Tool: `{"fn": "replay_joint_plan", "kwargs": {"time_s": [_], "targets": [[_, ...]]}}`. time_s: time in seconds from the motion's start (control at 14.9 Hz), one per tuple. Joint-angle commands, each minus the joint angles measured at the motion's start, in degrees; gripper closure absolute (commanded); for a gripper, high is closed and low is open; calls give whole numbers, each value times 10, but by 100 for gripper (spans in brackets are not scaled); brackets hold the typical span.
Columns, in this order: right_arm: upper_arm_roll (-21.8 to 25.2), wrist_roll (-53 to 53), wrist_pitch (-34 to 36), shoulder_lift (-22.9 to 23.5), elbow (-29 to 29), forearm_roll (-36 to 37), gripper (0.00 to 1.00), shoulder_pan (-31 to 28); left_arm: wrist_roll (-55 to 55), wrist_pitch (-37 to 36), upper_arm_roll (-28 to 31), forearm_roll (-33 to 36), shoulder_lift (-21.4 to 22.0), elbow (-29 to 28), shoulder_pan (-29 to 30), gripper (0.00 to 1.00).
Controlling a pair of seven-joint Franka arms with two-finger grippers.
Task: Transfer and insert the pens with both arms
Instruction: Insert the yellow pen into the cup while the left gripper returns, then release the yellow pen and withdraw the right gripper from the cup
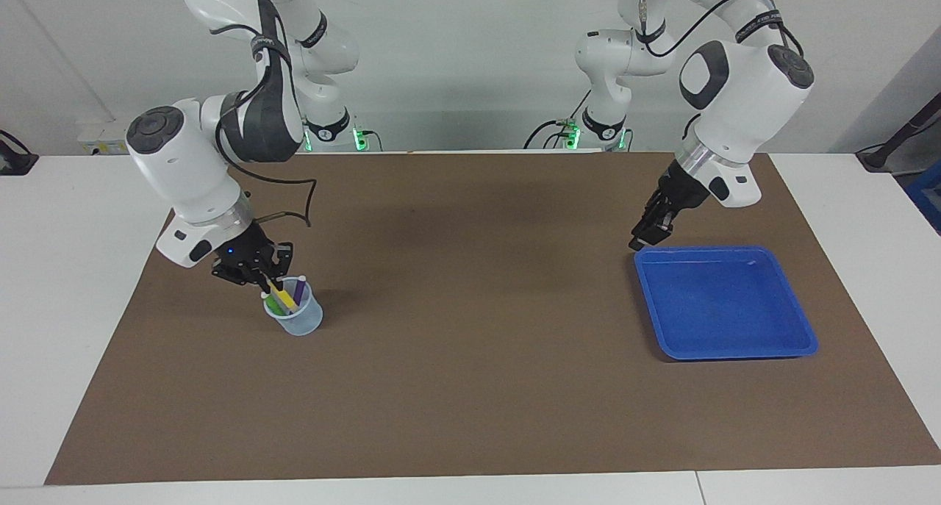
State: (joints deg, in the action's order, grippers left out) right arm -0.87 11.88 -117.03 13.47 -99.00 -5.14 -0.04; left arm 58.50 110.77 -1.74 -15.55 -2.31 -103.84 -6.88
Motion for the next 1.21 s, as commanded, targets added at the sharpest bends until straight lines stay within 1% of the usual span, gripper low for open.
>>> {"fn": "replay_joint_plan", "kwargs": {"time_s": [0.0,0.07,0.13,0.2,0.27,0.47,0.54,0.67,0.87,0.94,1.01,1.08,1.14], "targets": [[-4,6,-9,2,-2,12,70,-5,-92,-41,-5,39,14,-6,20,62],[-4,6,-8,2,-1,12,47,-6,-122,-53,-4,49,15,-6,21,62],[-4,6,-8,2,-1,11,36,-8,-150,-63,-4,63,17,-6,22,62],[-4,6,-7,2,1,11,15,-9,-172,-71,-5,75,20,-7,27,62],[-4,8,-6,2,6,10,0,-10,-188,-75,-5,78,20,-8,29,62],[-2,7,19,-27,9,10,0,-13,-237,-92,-4,81,23,-9,41,61],[-2,7,21,-37,9,8,0,-18,-263,-98,-5,96,24,-9,41,61],[-1,10,30,-59,9,6,0,-27,-298,-103,-5,126,24,-9,38,54],[0,9,87,-92,10,8,0,-28,-308,-114,-5,127,28,-8,41,50],[1,9,99,-100,10,1,0,-34,-307,-115,-5,127,29,-8,41,37],[-1,9,103,-107,11,0,0,-43,-303,-114,-5,127,30,-8,42,0],[-1,6,115,-114,16,2,0,-43,-302,-105,-5,126,30,-8,42,0],[0,6,151,-116,28,10,0,-41,-300,-98,-5,126,29,-8,42,0]]}}
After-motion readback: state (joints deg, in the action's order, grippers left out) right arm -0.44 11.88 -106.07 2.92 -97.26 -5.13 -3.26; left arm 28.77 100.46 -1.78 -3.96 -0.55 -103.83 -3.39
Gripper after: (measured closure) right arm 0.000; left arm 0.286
